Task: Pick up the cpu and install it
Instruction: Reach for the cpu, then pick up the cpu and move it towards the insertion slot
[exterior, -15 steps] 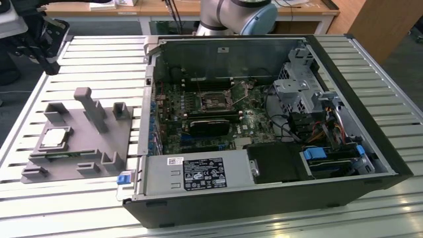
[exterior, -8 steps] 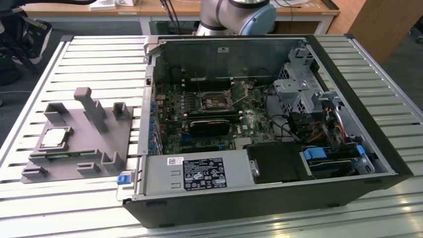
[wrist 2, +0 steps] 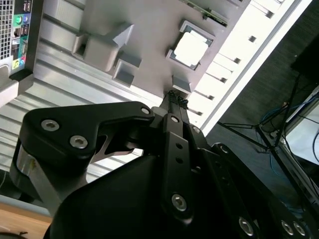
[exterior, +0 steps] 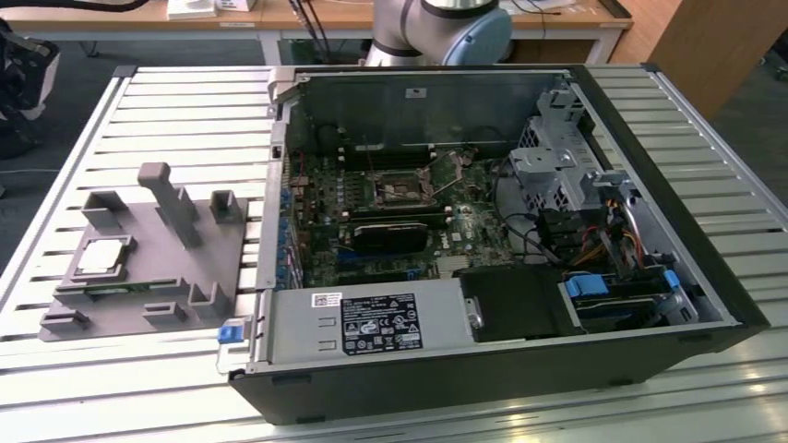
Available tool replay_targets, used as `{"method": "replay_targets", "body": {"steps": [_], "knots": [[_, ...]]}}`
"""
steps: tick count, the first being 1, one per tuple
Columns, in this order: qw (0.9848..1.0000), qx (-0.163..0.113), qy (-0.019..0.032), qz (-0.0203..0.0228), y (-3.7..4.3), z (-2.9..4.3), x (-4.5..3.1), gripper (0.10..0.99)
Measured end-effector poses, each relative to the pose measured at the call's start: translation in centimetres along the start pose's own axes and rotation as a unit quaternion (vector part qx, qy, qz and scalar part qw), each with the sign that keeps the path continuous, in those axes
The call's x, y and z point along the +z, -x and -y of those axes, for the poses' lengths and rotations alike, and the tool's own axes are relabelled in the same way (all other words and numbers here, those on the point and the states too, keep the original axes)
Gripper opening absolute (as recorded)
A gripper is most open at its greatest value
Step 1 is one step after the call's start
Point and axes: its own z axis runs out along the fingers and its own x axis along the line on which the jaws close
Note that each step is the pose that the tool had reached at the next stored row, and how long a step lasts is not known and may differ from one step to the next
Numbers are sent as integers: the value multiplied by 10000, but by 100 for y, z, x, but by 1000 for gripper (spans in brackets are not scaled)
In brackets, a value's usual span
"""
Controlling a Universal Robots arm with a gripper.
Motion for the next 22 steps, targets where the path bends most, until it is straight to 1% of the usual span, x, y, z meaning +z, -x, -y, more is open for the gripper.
{"method": "replay_targets", "body": {"steps": [4,6,9,12,15,22], "knots": [[10000,1,0,1,-147,4,4,106],[10000,2,0,0,-199,7,4,106],[10000,1,-1,0,-206,8,16,106],[10000,4,-3,-35,-209,9,45,106],[10000,4,-12,-56,-209,11,70,106],[10000,4,-12,-56,-210,14,112,106]]}}
